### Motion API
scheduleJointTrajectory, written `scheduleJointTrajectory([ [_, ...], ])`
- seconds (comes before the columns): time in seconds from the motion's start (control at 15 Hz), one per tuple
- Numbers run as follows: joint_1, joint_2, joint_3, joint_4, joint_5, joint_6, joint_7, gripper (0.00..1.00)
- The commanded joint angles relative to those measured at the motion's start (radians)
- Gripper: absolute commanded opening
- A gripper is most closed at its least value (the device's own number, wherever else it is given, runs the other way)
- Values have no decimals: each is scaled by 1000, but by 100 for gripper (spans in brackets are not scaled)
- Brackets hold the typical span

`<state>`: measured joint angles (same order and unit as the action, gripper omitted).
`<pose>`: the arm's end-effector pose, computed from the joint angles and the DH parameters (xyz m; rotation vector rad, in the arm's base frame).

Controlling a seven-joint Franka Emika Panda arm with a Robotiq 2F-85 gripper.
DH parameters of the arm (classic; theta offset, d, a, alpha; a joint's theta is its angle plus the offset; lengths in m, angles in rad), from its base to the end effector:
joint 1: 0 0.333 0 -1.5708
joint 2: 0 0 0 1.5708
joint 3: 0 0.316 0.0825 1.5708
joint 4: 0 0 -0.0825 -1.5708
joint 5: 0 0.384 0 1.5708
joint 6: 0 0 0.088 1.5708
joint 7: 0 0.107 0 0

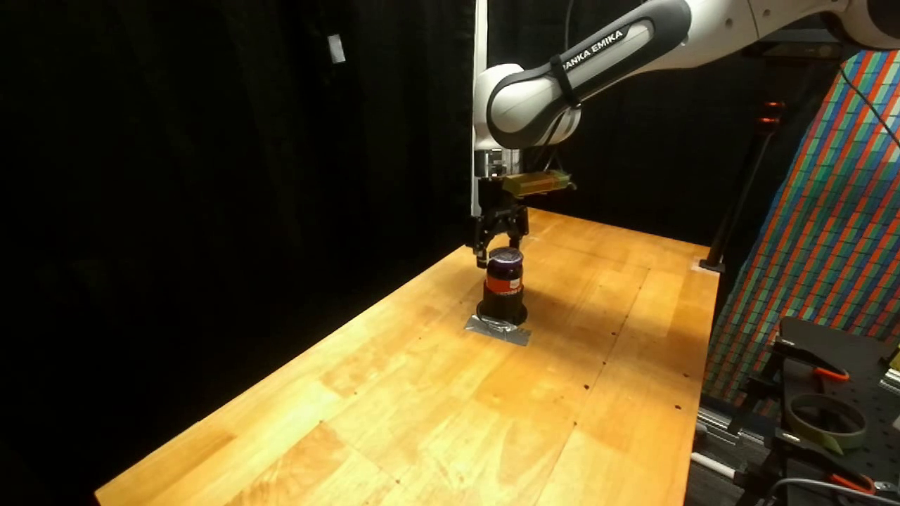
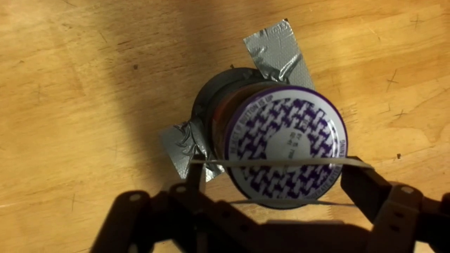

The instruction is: Put the elastic around the bottle on the table

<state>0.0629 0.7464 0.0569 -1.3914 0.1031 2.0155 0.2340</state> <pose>0.7130 0.0840 0.2565 -3.0158 0.2677 0.2160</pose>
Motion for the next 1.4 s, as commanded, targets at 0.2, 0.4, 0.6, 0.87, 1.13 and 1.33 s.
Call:
scheduleJointTrajectory([
  [0.2,2,41,-19,53,26,58,34,100],
  [0.4,-4,42,-14,52,32,42,27,100],
  [0.6,-18,24,12,32,47,-72,-34,100],
  [0.87,-31,3,39,4,81,-236,-136,100],
  [1.13,-29,-9,32,-20,84,-281,-153,100],
  [1.33,-28,-27,27,-63,92,-246,-147,100],
])
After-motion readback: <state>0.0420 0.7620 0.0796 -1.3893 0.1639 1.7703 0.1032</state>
